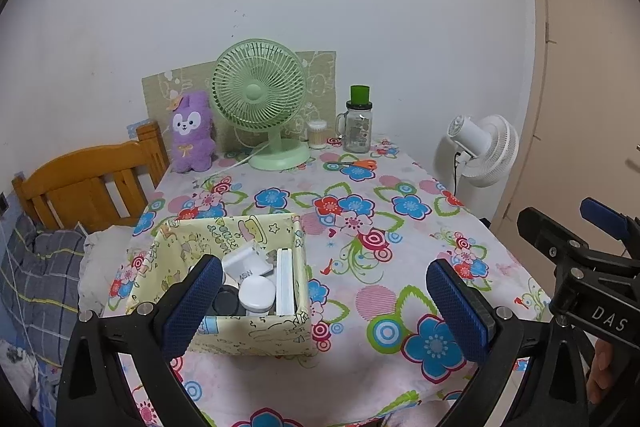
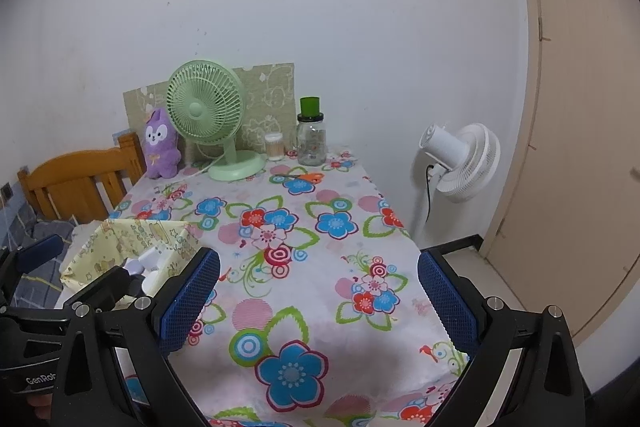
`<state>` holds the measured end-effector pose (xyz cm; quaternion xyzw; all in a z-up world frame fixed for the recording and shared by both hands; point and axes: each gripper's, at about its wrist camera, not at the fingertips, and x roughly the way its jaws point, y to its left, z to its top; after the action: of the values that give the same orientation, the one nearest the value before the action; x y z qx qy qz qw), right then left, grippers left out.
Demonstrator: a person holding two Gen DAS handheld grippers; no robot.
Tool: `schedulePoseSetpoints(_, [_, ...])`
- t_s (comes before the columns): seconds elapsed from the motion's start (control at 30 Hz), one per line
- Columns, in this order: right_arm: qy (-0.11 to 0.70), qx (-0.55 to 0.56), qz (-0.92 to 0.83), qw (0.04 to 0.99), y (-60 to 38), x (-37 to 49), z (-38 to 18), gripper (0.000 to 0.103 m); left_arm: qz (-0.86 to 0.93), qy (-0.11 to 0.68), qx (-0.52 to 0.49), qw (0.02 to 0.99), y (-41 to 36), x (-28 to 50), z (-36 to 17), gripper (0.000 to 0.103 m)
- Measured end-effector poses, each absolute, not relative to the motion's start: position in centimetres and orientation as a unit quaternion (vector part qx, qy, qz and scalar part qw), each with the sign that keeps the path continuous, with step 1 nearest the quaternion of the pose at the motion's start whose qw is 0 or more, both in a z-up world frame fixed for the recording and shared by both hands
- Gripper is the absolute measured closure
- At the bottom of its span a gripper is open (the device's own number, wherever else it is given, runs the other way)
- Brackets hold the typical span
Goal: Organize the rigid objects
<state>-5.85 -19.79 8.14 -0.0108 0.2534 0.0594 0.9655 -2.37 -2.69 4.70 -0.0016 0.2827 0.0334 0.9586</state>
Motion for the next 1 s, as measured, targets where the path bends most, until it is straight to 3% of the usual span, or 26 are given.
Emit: schedulePoseSetpoints(1.0, [0.252, -0.004, 0.059, 0.966, -19.84, -6.03, 8.24, 0.002, 0.031, 0.280, 0.001, 0.960, -2.76, -2.41, 4.80, 0.000])
